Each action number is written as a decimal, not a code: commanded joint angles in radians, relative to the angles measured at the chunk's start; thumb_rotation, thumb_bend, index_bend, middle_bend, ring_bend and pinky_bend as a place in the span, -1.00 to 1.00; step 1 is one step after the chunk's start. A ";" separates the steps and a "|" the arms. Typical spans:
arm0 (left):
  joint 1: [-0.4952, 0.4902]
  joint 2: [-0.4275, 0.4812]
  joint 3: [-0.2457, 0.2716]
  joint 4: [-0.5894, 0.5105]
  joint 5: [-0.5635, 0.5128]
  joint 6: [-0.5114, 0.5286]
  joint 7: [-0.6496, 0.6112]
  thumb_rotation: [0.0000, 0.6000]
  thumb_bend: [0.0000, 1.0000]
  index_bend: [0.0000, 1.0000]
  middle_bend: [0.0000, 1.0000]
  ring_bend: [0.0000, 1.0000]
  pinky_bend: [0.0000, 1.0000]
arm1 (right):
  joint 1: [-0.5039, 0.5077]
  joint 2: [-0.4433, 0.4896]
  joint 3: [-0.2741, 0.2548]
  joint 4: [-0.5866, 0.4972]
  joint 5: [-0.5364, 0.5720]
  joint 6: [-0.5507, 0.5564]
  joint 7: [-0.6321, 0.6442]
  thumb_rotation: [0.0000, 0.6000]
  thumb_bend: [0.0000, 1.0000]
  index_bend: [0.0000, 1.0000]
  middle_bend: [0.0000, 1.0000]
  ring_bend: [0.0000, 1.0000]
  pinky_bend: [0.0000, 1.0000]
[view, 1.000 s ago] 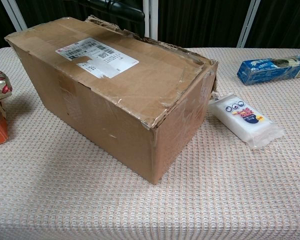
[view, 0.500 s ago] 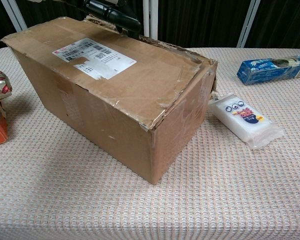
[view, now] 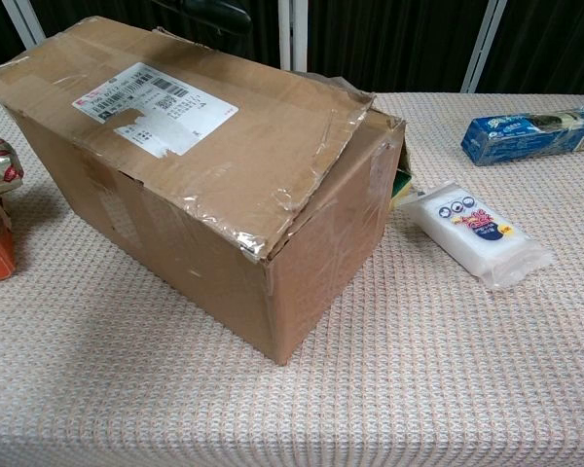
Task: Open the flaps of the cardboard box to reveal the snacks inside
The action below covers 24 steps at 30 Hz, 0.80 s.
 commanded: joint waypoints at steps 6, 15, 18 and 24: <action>0.030 0.148 -0.025 -0.120 -0.036 0.014 -0.011 -0.82 -1.00 0.06 0.02 -0.75 -0.60 | 0.012 -0.008 0.000 -0.014 -0.012 -0.007 -0.018 1.00 -0.50 -1.00 -1.00 -1.00 -1.00; 0.087 0.331 -0.031 -0.261 -0.077 0.037 0.001 -0.86 -1.00 0.09 0.06 -0.73 -0.60 | 0.034 -0.024 0.000 -0.051 -0.041 -0.013 -0.072 1.00 -0.50 -1.00 -1.00 -1.00 -1.00; 0.125 0.389 -0.035 -0.301 -0.071 0.070 -0.005 -0.86 -1.00 0.10 0.09 -0.71 -0.60 | 0.041 -0.031 -0.003 -0.064 -0.050 -0.017 -0.093 1.00 -0.50 -1.00 -1.00 -1.00 -1.00; 0.213 0.479 -0.036 -0.353 -0.024 0.132 -0.047 -0.87 -1.00 0.10 0.09 -0.71 -0.60 | 0.056 -0.045 -0.008 -0.087 -0.064 -0.029 -0.130 1.00 -0.50 -1.00 -1.00 -1.00 -1.00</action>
